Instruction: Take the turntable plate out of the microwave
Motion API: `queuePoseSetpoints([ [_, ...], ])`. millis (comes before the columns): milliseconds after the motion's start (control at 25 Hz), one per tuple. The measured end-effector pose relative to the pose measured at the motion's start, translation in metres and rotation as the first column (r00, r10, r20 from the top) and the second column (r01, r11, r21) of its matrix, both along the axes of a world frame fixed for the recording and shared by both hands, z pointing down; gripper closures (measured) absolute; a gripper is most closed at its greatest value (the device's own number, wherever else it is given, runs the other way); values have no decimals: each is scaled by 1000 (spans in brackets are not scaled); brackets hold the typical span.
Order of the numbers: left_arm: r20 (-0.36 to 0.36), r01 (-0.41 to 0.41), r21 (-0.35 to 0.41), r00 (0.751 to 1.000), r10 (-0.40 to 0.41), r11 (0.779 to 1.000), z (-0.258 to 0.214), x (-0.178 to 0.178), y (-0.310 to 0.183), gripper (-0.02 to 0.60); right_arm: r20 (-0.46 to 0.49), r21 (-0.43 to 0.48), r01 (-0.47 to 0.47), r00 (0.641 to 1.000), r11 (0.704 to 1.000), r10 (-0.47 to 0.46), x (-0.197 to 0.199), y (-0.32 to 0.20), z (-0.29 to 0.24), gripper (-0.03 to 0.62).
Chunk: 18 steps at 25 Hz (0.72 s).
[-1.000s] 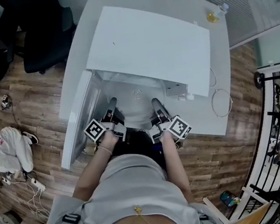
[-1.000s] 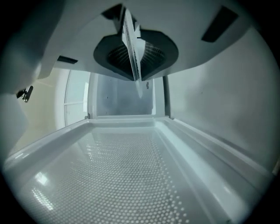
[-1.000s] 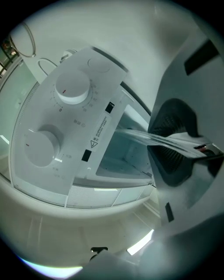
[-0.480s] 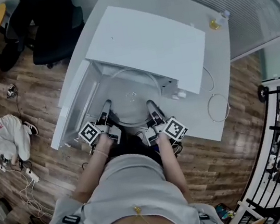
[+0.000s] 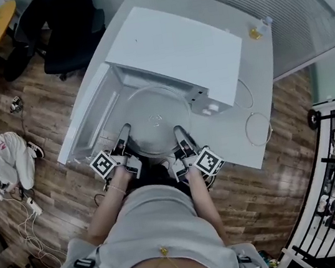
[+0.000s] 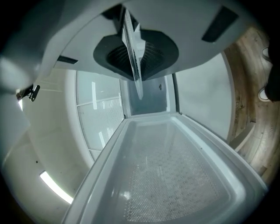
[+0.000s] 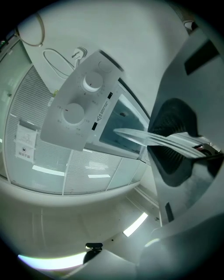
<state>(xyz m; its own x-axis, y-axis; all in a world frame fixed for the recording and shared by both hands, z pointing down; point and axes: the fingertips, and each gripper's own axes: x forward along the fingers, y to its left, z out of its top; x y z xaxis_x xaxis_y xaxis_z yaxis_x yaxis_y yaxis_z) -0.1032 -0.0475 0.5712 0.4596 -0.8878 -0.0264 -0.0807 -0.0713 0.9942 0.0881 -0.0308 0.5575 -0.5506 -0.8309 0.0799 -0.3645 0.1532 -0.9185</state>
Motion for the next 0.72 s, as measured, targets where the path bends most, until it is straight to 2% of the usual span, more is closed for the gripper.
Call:
queuePoseSetpoints([
  [200, 18, -5, 21, 1000, 5, 1000, -17, -6, 14, 531, -2, 50, 16, 1000, 999, -16, -6, 10, -21, 526],
  [360, 12, -10, 47, 1000, 9, 999, -36, -4, 19, 529, -7, 9, -5, 1000, 1000, 5, -2, 19, -27, 526],
  [560, 8, 2, 85, 1000, -2, 996, -58, -3, 22, 529, -28, 119, 37, 999, 992, -34, -3, 16, -66, 526],
  [720, 0, 2, 110, 1000, -2, 994, -78, 0, 20, 529, -31, 118, 30, 999, 993, -27, 2, 15, -78, 525],
])
